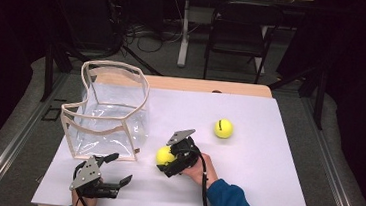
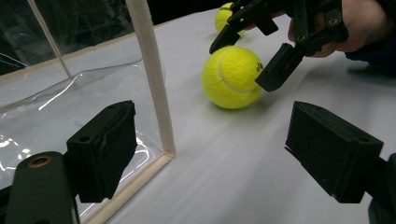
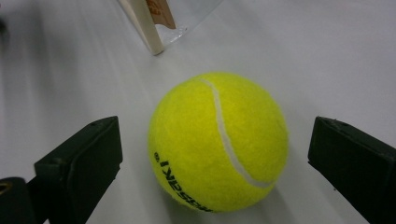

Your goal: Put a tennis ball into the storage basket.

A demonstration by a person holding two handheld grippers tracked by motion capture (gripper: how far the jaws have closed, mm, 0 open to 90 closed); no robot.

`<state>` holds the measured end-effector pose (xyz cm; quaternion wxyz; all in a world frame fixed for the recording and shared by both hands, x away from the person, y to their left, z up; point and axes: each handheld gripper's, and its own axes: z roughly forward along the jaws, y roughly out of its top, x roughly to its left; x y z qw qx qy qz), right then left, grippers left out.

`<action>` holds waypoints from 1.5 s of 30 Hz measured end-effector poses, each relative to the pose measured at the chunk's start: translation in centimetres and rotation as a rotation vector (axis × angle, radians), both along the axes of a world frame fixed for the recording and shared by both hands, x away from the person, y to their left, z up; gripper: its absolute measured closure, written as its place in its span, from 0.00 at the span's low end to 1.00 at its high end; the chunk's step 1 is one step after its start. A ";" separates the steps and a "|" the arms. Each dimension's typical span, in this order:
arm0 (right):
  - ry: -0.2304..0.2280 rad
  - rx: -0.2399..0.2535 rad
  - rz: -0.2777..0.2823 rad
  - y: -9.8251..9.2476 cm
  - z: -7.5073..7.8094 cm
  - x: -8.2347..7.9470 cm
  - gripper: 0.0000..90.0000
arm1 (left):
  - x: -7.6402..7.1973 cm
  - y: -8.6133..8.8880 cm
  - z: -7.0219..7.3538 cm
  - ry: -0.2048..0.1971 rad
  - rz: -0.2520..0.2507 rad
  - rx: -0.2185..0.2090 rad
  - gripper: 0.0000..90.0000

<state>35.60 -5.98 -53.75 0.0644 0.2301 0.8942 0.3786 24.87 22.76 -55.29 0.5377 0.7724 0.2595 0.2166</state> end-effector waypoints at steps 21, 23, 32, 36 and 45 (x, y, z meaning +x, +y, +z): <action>-0.005 -0.064 -0.035 1.0 -0.9 0.0 0.27 | 0.2 -0.1 -0.1 0.007 -0.010 -0.006 0.18; -0.004 -0.067 -0.033 1.1 -1.0 0.0 0.27 | 0.2 0.0 0.0 0.005 -0.005 -0.004 0.18; -0.011 -0.057 -0.044 1.0 -0.9 -0.2 0.29 | 0.1 0.0 0.0 0.007 -0.006 -0.004 0.18; -0.017 -0.049 -0.046 1.0 -0.7 -0.4 0.29 | 0.1 -0.1 0.0 0.006 -0.010 -0.005 0.18; -0.041 -0.042 -0.043 0.8 0.1 -0.9 0.29 | 0.2 -0.1 0.0 0.004 -0.013 -0.002 0.18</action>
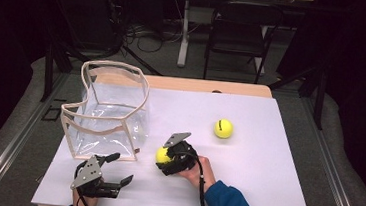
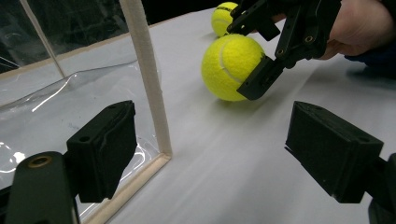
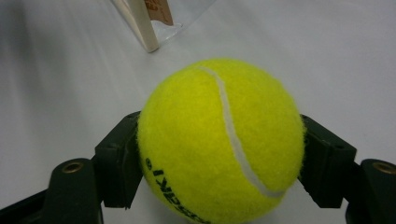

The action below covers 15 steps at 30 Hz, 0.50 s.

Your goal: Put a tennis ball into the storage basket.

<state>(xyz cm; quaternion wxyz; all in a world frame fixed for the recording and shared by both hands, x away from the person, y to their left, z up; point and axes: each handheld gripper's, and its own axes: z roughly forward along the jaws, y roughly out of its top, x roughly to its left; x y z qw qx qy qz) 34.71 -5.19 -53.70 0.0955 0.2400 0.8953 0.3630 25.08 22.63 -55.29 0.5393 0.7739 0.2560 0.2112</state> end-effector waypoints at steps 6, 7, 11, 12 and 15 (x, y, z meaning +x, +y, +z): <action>-0.006 0.001 -0.005 -0.1 0.2 0.1 0.29 | 0.3 -0.1 -0.1 0.002 -0.007 0.002 0.18; -0.008 0.001 -0.004 -0.1 0.2 0.1 0.29 | 0.2 -0.1 -0.1 0.003 -0.006 0.001 0.18; -0.011 0.000 -0.003 -0.2 0.5 0.1 0.29 | 0.2 0.0 0.0 0.002 -0.004 -0.004 0.18; -0.015 0.000 -0.004 -0.2 0.6 0.1 0.29 | 0.1 0.0 0.0 0.001 -0.004 -0.003 0.18; -0.016 0.013 -0.001 -0.4 0.9 0.0 0.29 | 0.1 -0.1 0.0 -0.001 -0.006 0.002 0.18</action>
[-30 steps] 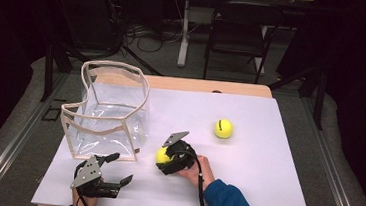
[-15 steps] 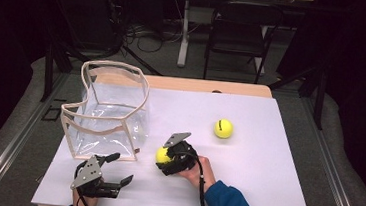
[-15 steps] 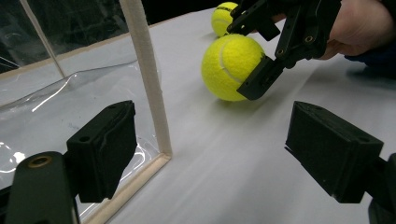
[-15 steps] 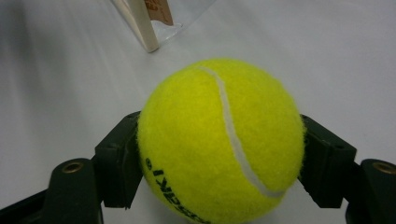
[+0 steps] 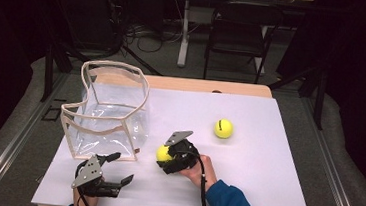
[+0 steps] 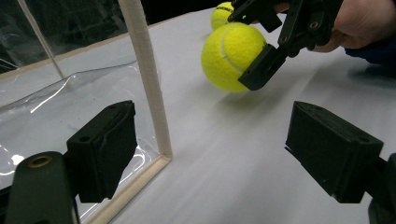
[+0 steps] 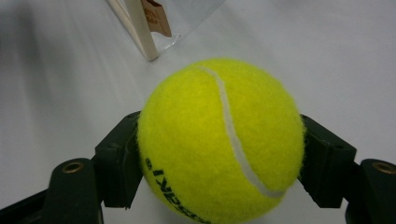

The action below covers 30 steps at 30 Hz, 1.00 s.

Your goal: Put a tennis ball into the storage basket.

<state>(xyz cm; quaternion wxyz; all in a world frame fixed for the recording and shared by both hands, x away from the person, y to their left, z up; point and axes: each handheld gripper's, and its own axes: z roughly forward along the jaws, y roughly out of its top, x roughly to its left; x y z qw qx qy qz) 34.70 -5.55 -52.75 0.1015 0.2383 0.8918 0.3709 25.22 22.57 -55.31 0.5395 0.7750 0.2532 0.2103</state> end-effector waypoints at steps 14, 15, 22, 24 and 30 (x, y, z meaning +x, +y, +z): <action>-0.014 0.024 -0.006 -0.8 1.9 0.0 0.29 | 0.0 0.0 0.0 0.004 -0.001 0.000 0.18; -0.016 0.022 -0.005 -0.9 1.9 0.1 0.29 | 0.0 0.0 0.0 0.004 0.000 0.001 0.18; -0.010 0.007 -0.009 -1.2 2.2 0.4 0.29 | 0.0 0.0 0.0 0.005 0.002 0.000 0.18; -0.010 0.002 -0.010 -1.3 2.3 0.6 0.29 | 0.0 0.0 0.0 0.005 0.001 0.000 0.18; -0.013 -0.017 -0.017 -1.6 3.0 1.0 0.29 | 0.0 0.0 0.0 0.005 -0.003 0.000 0.18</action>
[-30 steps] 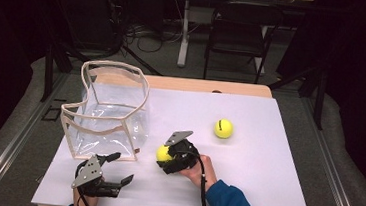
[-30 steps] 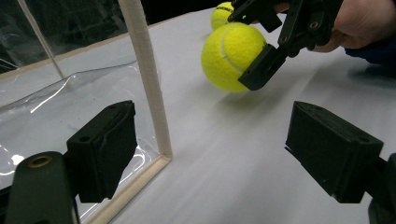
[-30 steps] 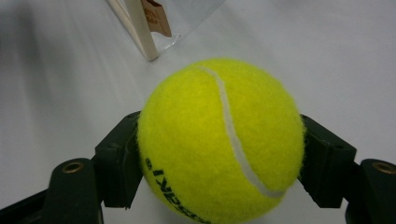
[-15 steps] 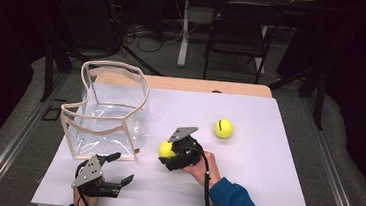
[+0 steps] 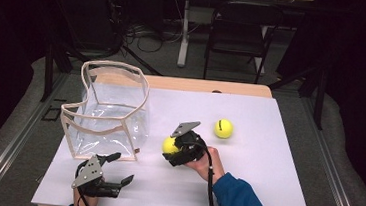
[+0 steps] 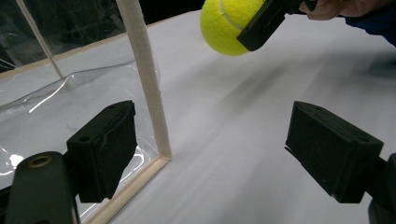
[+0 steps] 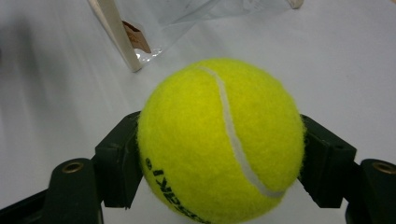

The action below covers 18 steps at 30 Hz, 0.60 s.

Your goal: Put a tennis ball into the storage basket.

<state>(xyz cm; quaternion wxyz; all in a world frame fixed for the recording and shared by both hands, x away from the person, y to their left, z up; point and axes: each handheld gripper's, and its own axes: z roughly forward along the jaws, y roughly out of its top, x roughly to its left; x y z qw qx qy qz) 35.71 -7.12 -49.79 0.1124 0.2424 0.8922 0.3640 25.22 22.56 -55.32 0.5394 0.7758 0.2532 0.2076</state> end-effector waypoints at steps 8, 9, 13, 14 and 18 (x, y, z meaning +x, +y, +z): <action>-0.007 -0.015 -0.007 -0.5 0.9 0.7 0.29 | 0.0 0.0 0.0 -0.003 0.003 -0.002 0.18; -0.009 -0.017 -0.007 -0.6 1.0 0.8 0.29 | 0.0 0.0 0.0 -0.004 0.005 -0.003 0.18; -0.007 -0.026 -0.010 -0.7 1.3 1.1 0.29 | 0.0 0.0 0.0 -0.005 0.005 -0.004 0.18; -0.010 -0.030 -0.006 -0.7 1.4 1.2 0.29 | 0.0 0.0 0.0 -0.005 0.004 -0.004 0.18; -0.010 -0.034 -0.007 -0.7 1.7 1.4 0.29 | 0.0 0.0 0.0 -0.007 0.003 -0.003 0.18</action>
